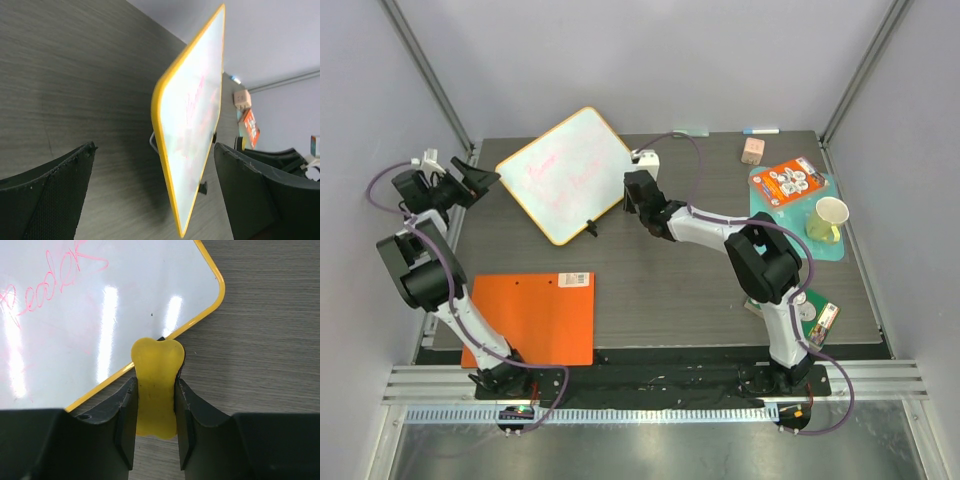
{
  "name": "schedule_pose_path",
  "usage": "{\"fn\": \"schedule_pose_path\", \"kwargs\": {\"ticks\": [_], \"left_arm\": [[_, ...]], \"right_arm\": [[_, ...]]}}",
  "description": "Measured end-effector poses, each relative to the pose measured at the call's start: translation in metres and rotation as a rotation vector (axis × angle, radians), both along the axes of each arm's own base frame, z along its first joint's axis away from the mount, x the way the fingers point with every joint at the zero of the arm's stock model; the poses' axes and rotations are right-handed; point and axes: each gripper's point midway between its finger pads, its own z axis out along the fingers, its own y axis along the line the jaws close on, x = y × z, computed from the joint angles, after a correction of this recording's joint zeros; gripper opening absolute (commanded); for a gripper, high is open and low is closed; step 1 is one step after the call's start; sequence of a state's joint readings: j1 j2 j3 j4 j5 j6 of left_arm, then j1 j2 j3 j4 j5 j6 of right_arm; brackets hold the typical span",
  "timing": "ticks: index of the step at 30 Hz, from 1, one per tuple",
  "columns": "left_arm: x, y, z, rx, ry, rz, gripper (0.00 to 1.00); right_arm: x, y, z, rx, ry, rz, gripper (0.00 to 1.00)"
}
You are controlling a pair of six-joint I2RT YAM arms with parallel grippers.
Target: Erase the whiteboard
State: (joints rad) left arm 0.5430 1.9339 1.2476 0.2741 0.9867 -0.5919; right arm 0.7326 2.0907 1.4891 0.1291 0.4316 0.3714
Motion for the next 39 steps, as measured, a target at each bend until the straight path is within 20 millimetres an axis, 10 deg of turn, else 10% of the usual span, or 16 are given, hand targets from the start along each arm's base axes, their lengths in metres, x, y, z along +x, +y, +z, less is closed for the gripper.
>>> {"fn": "schedule_pose_path", "kwargs": {"ticks": [13,29,39], "left_arm": [[0.053,-0.029,-0.001,-0.038,-0.056,-0.085,0.86],[0.053,-0.046,-0.012,-0.019,-0.065,-0.160,0.00],[0.050,-0.049,-0.009,0.007,-0.049,-0.211,0.00]], "right_arm": [[0.006,0.014,0.014,0.051,-0.029,0.038,0.01],[0.048,0.049,0.019,0.137,-0.091,0.103,0.01],[0.076,0.069,-0.001,0.157,-0.138,0.175,0.01]]}}
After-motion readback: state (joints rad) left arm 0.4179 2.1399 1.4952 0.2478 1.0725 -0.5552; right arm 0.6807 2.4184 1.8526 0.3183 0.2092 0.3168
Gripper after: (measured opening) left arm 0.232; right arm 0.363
